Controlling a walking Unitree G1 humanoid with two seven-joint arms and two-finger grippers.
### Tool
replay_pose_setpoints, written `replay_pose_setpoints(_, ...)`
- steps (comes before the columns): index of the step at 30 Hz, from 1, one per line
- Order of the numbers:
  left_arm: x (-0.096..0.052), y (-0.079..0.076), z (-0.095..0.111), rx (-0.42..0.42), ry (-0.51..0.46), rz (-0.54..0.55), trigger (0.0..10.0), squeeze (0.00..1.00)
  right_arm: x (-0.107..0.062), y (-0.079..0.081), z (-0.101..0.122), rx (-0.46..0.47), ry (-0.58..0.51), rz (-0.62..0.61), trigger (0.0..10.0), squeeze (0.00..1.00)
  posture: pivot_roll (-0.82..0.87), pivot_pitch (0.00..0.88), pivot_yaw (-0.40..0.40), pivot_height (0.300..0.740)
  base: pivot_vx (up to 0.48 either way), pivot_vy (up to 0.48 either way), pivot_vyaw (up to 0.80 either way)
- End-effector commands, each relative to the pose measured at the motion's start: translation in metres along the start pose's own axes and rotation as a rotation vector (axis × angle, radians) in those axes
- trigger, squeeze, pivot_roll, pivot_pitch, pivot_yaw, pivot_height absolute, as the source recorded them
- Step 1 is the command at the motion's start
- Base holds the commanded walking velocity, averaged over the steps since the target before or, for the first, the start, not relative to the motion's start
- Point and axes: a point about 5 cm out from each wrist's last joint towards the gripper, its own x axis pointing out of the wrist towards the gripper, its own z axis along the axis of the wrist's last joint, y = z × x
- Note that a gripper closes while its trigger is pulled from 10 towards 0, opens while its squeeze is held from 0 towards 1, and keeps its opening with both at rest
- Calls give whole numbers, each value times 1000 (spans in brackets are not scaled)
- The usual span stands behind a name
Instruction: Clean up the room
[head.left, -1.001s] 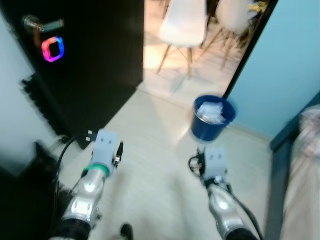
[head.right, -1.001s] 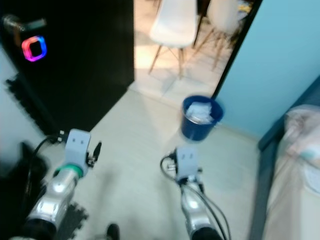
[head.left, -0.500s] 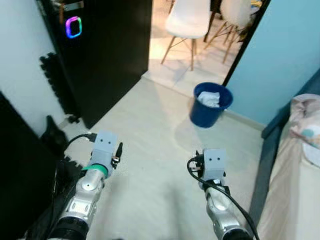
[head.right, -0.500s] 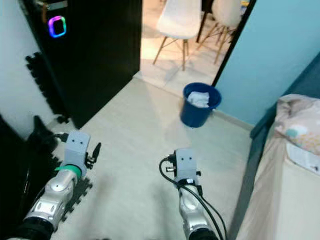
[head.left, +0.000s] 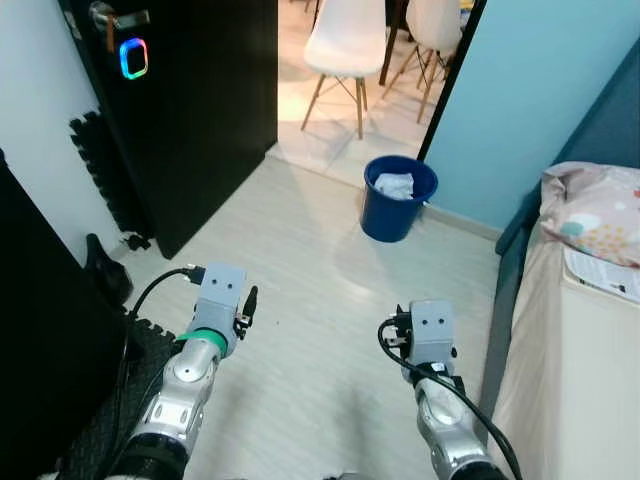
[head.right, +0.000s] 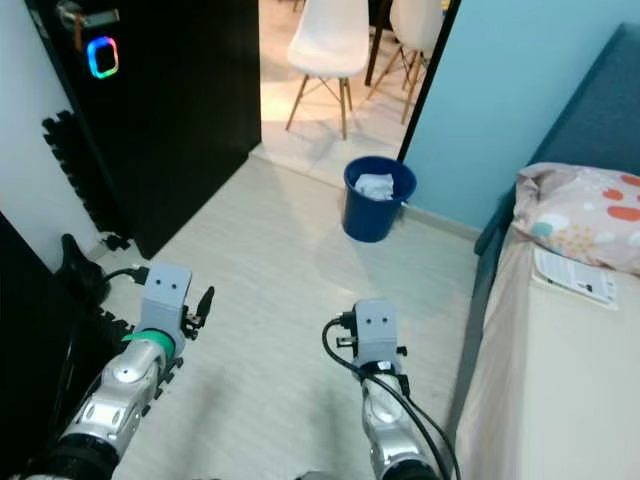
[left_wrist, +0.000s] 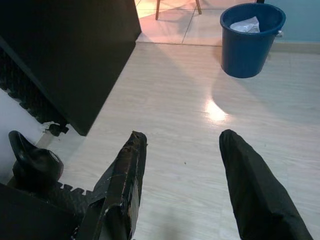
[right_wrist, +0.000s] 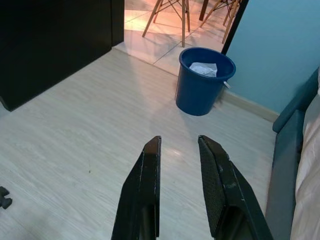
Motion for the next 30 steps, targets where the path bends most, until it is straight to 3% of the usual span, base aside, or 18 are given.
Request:
replay_pose_setpoints(1,0,0,-5,1,30,3,10000,0,-2,-1,-4,-9,21,5,10000,0,-93,18,25,740,0,0,0)
replay_pose_setpoints(23,1,1,-5,9,41,4,10000,0,-2,0,-5,-5,28,7,10000,0,-91,16,29,740,0,0,0)
replay_pose_setpoints(30,1,0,-6,6,44,3,10000,0,-2,1,-5,-2,30,11,10000,0,-91,14,27,740,0,0,-756)
